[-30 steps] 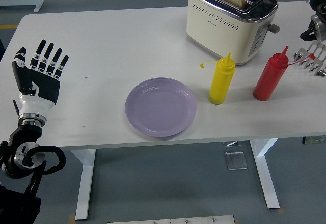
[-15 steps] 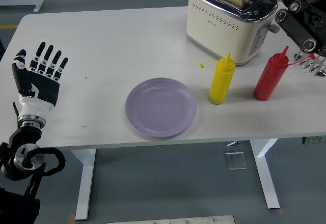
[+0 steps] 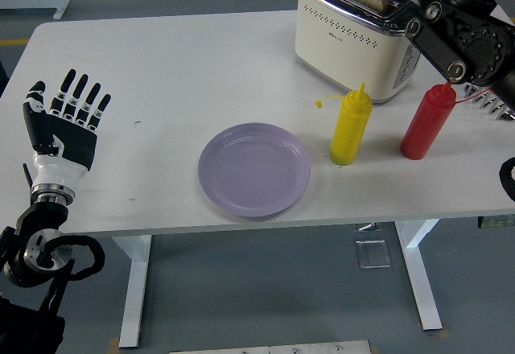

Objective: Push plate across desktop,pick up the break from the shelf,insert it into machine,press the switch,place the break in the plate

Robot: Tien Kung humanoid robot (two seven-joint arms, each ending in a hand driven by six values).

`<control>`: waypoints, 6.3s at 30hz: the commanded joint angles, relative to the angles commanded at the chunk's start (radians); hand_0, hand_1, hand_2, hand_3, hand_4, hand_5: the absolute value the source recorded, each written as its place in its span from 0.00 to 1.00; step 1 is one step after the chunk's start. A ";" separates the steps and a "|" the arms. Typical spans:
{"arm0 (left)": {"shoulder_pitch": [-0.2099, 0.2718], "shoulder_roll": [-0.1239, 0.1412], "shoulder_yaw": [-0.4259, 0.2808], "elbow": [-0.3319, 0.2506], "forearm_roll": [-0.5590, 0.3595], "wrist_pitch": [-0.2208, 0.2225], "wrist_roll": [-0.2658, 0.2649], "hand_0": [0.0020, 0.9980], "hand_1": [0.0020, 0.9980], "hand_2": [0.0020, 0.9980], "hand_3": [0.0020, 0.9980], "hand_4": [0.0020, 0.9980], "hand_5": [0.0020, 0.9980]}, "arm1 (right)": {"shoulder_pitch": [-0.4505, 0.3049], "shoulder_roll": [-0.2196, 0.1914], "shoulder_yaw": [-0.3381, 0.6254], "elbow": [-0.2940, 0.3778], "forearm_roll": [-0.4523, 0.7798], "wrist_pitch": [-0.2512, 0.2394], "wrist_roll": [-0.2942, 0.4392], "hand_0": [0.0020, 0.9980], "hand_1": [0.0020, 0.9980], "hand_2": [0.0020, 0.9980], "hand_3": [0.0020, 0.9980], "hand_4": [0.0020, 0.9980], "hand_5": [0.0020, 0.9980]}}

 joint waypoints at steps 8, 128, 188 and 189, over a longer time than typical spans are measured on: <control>-0.003 0.000 0.001 0.001 0.000 0.000 0.000 0.86 0.87 0.88 0.79 0.54 1.00 | 0.045 0.048 -0.072 -0.066 -0.022 -0.020 -0.016 0.56 0.61 0.62 0.72 0.70 0.34; -0.011 -0.009 -0.006 0.006 0.004 0.000 -0.001 0.86 0.87 0.88 0.78 0.54 1.00 | -0.026 -0.152 -0.223 0.820 0.433 0.254 -0.160 0.23 0.31 0.41 0.48 0.20 0.06; -0.014 -0.014 -0.001 0.005 0.002 0.003 -0.007 0.86 0.87 0.88 0.78 0.55 1.00 | -0.110 -0.050 -0.393 0.627 0.388 0.155 -0.053 0.68 0.72 0.78 0.85 0.58 0.21; -0.014 -0.014 -0.001 0.005 0.002 0.003 -0.007 0.86 0.87 0.88 0.78 0.55 1.00 | -0.109 -0.050 -0.391 0.627 0.386 0.153 -0.051 0.68 0.72 0.78 0.85 0.58 0.21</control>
